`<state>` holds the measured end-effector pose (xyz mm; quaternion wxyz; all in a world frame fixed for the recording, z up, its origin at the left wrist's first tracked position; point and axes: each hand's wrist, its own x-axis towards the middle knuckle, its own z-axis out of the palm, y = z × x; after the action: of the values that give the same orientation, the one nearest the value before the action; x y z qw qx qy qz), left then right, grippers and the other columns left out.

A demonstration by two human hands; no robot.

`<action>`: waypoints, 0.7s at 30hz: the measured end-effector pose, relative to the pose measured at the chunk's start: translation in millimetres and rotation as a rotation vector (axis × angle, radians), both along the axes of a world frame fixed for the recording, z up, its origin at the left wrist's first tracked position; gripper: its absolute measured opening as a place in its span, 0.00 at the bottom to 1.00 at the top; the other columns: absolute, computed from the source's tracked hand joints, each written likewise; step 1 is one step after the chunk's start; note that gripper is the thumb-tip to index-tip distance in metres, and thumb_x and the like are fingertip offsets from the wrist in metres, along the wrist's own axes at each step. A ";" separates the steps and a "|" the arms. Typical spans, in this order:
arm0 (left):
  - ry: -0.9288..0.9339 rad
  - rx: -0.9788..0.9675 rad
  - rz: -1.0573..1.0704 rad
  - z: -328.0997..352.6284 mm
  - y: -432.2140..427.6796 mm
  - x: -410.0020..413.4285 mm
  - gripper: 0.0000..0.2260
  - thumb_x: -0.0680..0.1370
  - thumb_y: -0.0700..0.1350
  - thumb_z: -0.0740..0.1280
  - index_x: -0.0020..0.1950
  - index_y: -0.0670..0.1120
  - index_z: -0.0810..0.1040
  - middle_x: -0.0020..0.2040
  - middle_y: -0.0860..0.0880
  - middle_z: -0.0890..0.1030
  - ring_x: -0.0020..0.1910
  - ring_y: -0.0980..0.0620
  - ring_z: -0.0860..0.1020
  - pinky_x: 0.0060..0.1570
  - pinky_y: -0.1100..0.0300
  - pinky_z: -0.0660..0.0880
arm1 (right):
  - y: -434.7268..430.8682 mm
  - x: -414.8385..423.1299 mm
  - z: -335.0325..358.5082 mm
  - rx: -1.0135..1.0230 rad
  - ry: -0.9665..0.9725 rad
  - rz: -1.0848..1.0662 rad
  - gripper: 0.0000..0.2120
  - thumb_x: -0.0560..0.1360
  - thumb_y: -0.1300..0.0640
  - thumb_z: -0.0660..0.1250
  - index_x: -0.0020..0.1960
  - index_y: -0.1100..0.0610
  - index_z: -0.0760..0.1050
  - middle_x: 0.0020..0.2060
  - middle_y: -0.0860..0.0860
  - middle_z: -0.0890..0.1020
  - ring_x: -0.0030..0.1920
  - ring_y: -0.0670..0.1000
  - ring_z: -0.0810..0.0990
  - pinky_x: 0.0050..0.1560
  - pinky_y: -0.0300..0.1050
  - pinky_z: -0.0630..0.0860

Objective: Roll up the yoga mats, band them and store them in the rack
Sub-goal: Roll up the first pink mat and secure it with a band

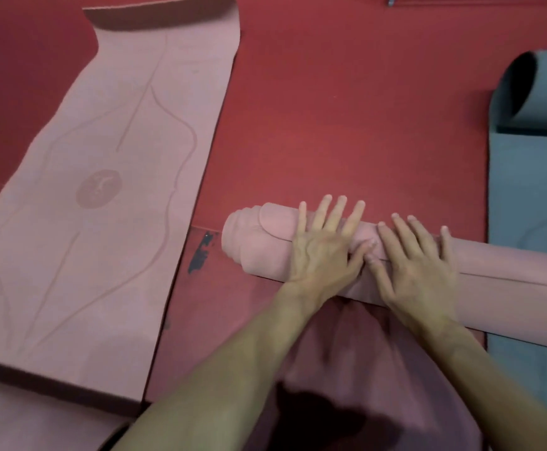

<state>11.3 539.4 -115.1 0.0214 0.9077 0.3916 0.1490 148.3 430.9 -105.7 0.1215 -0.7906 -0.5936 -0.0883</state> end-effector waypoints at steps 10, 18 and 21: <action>-0.089 0.092 0.012 0.5 2.0 3.4 0.21 0.82 0.56 0.58 0.63 0.47 0.84 0.59 0.48 0.85 0.60 0.46 0.80 0.70 0.42 0.70 | 0.0 23.5 2.3 -0.102 0.015 -0.163 0.35 0.80 0.32 0.52 0.67 0.57 0.79 0.64 0.55 0.83 0.65 0.60 0.79 0.73 0.65 0.66; 0.029 0.044 -0.049 1.9 2.9 11.6 0.24 0.82 0.57 0.54 0.62 0.42 0.80 0.63 0.42 0.83 0.67 0.42 0.78 0.72 0.39 0.67 | 2.0 27.1 16.1 -0.235 0.126 -0.088 0.46 0.74 0.24 0.46 0.76 0.54 0.72 0.74 0.54 0.74 0.76 0.59 0.69 0.77 0.68 0.57; 0.017 0.037 -0.051 7.6 9.1 14.9 0.22 0.82 0.59 0.53 0.54 0.45 0.79 0.49 0.42 0.85 0.54 0.41 0.81 0.64 0.42 0.71 | -2.8 43.2 27.0 -0.439 0.095 0.053 0.58 0.65 0.15 0.52 0.84 0.51 0.55 0.82 0.55 0.61 0.82 0.58 0.58 0.79 0.65 0.55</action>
<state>26.3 548.5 -107.5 0.0049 0.9188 0.3657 0.1482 191.4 428.1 -78.7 -0.0236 -0.7856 -0.6126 0.0836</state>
